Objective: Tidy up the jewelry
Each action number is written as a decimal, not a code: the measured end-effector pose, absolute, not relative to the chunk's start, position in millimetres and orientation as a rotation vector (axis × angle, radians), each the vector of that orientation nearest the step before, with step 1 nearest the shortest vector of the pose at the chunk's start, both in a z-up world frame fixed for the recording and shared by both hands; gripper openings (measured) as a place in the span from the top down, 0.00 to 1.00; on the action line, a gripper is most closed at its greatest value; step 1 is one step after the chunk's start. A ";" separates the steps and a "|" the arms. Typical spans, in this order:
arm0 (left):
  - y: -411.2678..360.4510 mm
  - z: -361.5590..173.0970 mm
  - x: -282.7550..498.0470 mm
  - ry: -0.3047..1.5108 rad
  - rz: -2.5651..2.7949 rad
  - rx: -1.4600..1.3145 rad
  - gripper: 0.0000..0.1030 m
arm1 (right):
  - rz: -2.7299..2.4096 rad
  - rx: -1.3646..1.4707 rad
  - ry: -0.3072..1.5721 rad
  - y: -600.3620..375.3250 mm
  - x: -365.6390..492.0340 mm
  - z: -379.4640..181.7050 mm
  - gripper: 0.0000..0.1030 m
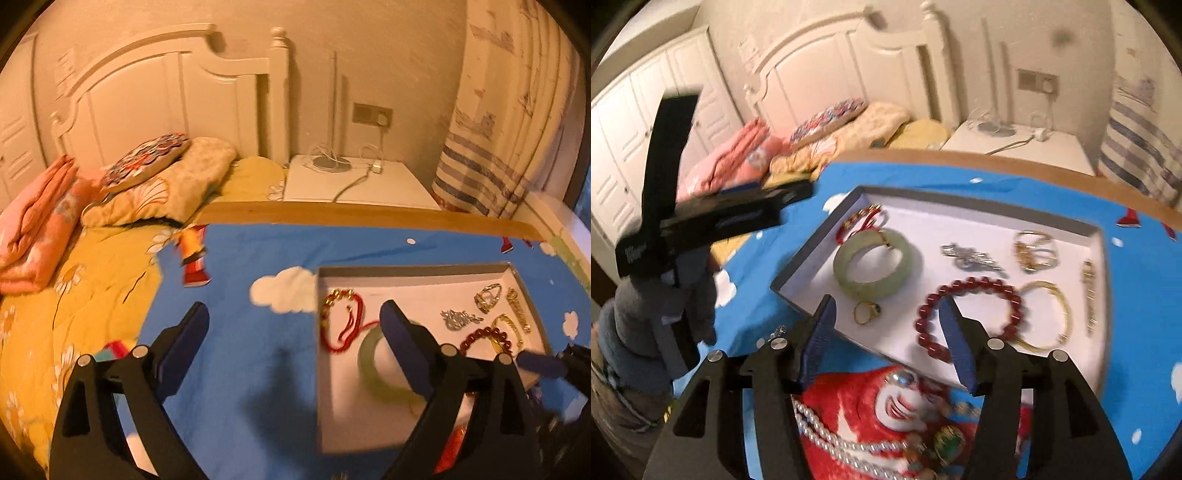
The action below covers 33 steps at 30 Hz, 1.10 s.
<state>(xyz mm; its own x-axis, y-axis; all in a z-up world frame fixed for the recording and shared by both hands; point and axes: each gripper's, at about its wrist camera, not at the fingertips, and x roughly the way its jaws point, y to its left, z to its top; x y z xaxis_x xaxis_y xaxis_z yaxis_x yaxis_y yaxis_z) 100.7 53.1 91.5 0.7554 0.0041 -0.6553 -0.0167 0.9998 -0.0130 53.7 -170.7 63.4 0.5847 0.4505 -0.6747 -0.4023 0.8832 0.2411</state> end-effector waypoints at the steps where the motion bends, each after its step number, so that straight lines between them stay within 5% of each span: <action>1: 56.4 93.6 91.3 0.707 0.014 -0.033 0.09 | 0.489 0.079 0.792 -180.1 47.7 66.0 0.46; 18: 54.3 52.7 -47.8 0.758 -0.027 -0.167 0.02 | 0.337 0.191 0.829 -298.5 -13.3 20.0 0.40; 33: -4.4 13.0 -73.9 0.824 -0.166 -0.102 0.02 | 0.495 0.017 0.826 -243.3 -35.8 16.1 0.41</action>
